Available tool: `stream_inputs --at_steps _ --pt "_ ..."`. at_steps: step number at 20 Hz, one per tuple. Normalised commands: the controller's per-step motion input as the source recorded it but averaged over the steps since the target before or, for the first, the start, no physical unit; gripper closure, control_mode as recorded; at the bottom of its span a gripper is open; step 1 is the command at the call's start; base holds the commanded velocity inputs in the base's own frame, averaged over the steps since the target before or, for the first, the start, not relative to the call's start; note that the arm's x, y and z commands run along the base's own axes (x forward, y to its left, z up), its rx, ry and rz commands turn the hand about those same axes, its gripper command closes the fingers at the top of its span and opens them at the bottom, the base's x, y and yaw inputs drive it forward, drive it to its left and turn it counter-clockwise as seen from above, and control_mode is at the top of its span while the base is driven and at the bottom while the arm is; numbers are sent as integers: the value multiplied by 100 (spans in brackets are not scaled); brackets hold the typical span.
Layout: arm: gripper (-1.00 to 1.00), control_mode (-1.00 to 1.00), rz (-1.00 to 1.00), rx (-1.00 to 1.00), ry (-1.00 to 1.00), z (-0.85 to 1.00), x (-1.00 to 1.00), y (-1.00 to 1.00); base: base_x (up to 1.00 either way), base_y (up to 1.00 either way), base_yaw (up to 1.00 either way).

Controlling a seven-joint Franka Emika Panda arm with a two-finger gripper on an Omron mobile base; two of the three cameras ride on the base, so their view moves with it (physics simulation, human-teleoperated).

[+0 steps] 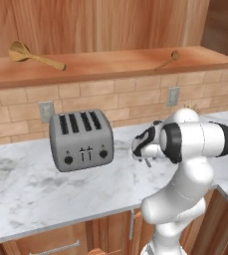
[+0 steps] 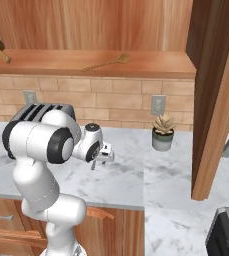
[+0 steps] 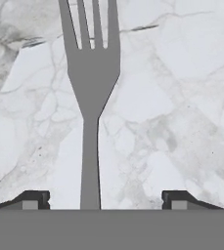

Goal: Organize the utensils by type. Pick up the wooden spoons from the counter and place them in the open cabinet. Then pick up the metallic utensils from the counter and place them in the open drawer.

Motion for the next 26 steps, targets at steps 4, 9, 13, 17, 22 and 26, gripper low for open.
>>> stream_inputs --at_steps 4,9,13,17,22,26 --pt "100 -100 0 0 0 -13 6 0 0 0 0" --pt "100 -100 0 0 0 0 0 0 0 0 0" --pt "100 -100 0 0 0 -2 0 0 0 0 0" --pt "100 -100 0 0 2 -12 0 0 0 0 0" --pt "100 -100 0 0 8 -35 0 0 0 0 0" --pt "100 -100 0 -3 3 -82 0 0 0 0 0"
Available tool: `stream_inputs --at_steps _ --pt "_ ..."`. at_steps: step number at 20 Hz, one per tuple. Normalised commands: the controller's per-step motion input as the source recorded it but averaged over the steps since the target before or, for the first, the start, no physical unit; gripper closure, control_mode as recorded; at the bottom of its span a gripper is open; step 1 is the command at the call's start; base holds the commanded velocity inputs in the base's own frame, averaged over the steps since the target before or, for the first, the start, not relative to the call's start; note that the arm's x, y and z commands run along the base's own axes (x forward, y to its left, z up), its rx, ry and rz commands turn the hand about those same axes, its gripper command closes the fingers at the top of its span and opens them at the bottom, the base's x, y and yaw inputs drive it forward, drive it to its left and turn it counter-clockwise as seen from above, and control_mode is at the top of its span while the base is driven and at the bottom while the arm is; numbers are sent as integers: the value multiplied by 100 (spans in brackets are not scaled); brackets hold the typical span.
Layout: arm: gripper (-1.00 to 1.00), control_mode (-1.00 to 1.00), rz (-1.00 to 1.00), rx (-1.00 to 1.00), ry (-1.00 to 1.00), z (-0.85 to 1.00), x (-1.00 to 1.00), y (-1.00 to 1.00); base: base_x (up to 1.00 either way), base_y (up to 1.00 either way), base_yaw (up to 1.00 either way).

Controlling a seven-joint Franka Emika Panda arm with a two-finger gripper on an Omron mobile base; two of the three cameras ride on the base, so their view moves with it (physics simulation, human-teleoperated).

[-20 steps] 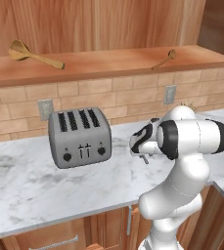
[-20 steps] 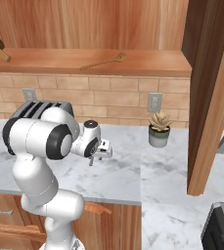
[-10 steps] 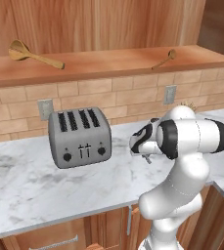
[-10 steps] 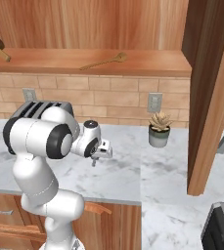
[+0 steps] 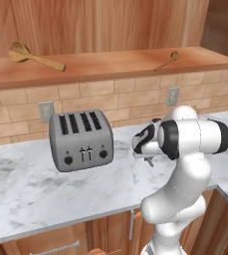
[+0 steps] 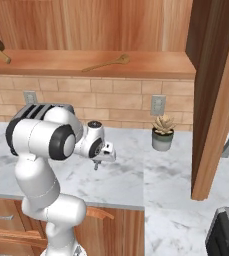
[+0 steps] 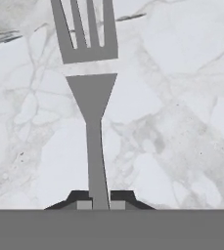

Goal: Organize the utensils by type. Pick up the wooden spoons from the counter and place them in the open cabinet. Then pick up the metallic utensils from the counter and place them in the open drawer.

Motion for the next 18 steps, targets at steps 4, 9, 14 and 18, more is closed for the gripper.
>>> stream_inputs --at_steps 4,9,14,18 --pt "100 -100 0 -15 -4 -99 0 0 0 0 0" --pt "100 -100 1 -6 -10 -54 -9 0 0 0 0" --pt "100 -100 1 2 -14 11 -26 0 0 0 0" --pt "100 -100 0 2 -18 19 -37 0 0 0 0"
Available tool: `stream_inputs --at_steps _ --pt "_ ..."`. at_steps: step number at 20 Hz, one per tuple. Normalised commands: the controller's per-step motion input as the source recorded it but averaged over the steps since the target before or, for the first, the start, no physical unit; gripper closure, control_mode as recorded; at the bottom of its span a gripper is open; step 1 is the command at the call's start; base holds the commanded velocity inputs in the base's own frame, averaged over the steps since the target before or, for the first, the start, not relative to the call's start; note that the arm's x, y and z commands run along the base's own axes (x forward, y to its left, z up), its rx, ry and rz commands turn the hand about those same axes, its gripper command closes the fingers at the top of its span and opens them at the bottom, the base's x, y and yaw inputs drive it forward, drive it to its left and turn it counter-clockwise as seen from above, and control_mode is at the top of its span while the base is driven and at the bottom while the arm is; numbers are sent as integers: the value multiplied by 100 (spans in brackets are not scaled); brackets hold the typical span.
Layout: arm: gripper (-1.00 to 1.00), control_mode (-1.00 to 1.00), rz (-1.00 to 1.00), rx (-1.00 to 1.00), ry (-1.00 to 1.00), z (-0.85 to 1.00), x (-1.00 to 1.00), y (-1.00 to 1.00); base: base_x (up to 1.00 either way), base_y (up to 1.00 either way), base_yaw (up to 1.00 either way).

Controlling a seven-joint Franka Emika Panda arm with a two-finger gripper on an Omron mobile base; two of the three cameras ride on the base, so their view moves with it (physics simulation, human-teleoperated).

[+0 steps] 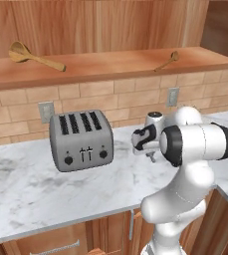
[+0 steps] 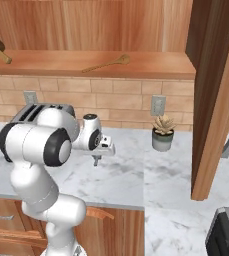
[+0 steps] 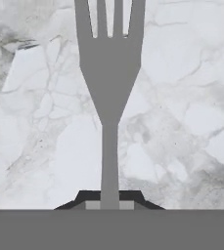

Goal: Organize the utensils by type. Pick up the wooden spoons from the counter and place them in the open cabinet. Then pick up the metallic utensils from the counter and place them in the open drawer.

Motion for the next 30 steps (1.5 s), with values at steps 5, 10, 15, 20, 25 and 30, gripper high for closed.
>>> stream_inputs --at_steps 5,10,15,20,25,30 --pt "100 -100 0 3 -10 55 -49 -2 0 0 0" --pt "100 -100 2 1 -4 65 -51 0 0 0 0" --pt "100 -100 2 0 0 60 -56 0 0 0 0" --pt "100 -100 3 0 -3 64 -60 0 0 0 0" --pt "100 -100 3 0 -8 63 -64 0 0 0 0" --pt "100 -100 2 0 -7 71 -62 0 0 0 0"
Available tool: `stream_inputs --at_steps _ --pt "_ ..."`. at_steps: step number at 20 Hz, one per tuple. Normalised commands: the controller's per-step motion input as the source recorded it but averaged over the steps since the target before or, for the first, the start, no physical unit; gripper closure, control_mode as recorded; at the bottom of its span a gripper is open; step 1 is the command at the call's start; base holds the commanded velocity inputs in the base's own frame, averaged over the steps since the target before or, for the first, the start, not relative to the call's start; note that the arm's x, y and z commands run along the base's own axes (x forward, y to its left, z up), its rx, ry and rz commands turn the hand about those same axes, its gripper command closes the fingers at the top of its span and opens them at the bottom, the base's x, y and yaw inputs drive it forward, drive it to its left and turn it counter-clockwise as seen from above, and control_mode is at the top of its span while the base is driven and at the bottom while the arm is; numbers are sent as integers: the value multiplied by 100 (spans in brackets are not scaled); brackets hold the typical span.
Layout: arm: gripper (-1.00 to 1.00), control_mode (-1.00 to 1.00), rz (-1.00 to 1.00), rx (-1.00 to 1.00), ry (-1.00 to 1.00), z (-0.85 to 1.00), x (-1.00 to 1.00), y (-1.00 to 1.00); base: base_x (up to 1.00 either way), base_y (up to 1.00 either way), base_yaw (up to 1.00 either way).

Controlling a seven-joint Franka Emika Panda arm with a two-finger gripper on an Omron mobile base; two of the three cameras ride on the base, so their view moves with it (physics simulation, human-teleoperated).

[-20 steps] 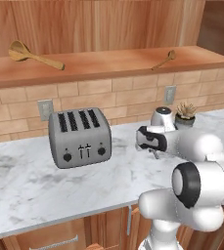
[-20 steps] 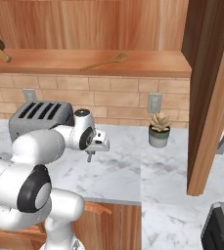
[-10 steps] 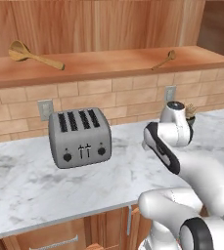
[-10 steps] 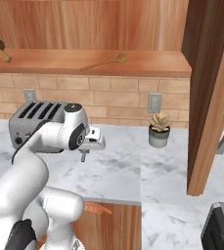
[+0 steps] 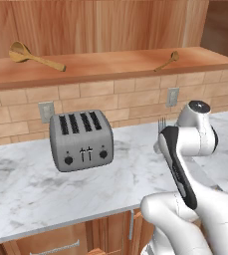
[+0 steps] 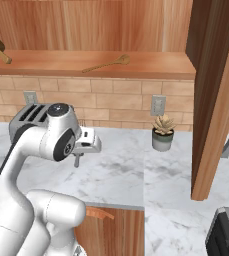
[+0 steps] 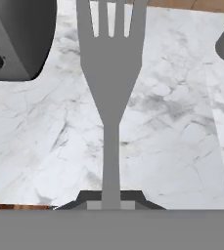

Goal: Organize the utensils by type. Pick up the wooden spoons from the counter and place them in the open cabinet. Then pick up the metallic utensils from the counter and place them in the open drawer.

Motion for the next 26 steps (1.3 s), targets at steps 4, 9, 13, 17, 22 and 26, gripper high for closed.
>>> stream_inputs --at_steps 4,9,13,17,22,26 --pt "100 -100 3 0 -8 83 -60 0 0 0 0" --pt "100 -100 5 0 -9 97 -58 0 0 0 0" --pt "100 -100 5 0 -2 93 -52 0 0 0 0" --pt "100 -100 4 0 0 81 -60 0 0 0 0" --pt "100 -100 0 -3 0 13 -36 32 0 0 0" --pt "100 -100 0 -2 2 0 -6 27 0 0 0"
